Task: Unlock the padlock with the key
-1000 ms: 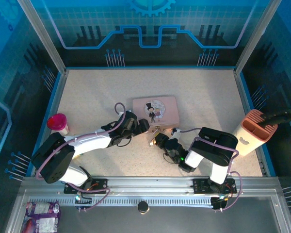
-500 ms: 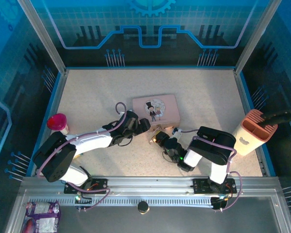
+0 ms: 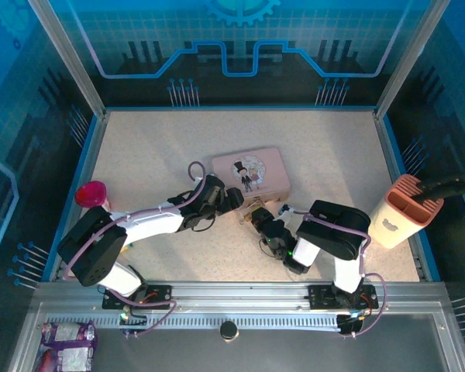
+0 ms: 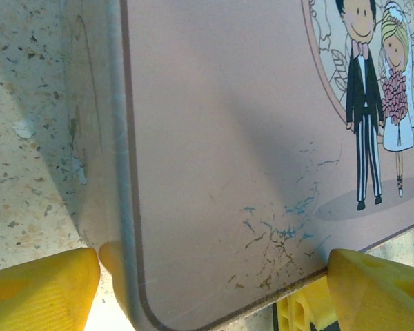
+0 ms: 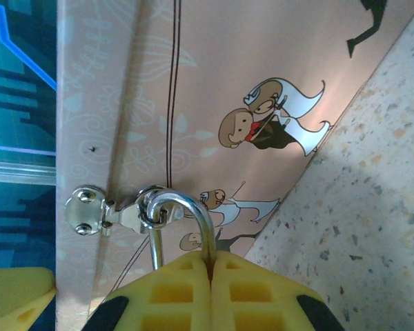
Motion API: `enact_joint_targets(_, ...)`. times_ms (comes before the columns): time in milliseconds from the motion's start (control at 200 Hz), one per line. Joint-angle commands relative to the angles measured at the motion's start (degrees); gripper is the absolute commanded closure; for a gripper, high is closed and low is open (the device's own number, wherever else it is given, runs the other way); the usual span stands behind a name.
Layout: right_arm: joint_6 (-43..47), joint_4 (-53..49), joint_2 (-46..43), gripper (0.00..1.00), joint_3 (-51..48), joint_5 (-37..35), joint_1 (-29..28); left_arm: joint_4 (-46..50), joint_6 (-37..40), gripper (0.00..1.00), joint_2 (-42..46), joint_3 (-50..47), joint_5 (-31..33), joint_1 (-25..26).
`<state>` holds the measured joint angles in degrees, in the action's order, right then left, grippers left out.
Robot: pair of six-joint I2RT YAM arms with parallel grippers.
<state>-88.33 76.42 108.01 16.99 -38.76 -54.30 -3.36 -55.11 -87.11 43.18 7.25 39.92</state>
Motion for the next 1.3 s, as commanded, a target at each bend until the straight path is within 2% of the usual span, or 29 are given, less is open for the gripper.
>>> enact_joint_targets(0,-1.3,4.1,-0.4,1.00,1.0,-6.2,1.7,4.3,-0.8,0.15,-1.9,0.9,0.6,0.2)
enact_joint_targets(675,-4.5,2.6,-2.1,1.00,-2.0,-5.3,6.3,6.4,-1.8,0.14,-6.0,4.3,2.9,-0.3)
enact_joint_targets(846,-2.1,4.6,-2.4,1.00,-2.1,-4.7,6.5,5.7,-2.2,0.14,-6.7,4.0,2.6,-0.3)
enact_joint_targets(1151,-0.5,-2.1,-8.8,1.00,-5.3,-5.5,7.3,5.5,-1.2,0.14,-6.8,3.9,2.5,-1.1)
enact_joint_targets(1291,1.5,-4.1,-12.3,1.00,-7.3,-4.6,8.1,3.7,-0.3,0.14,-6.9,4.2,-1.5,-2.1)
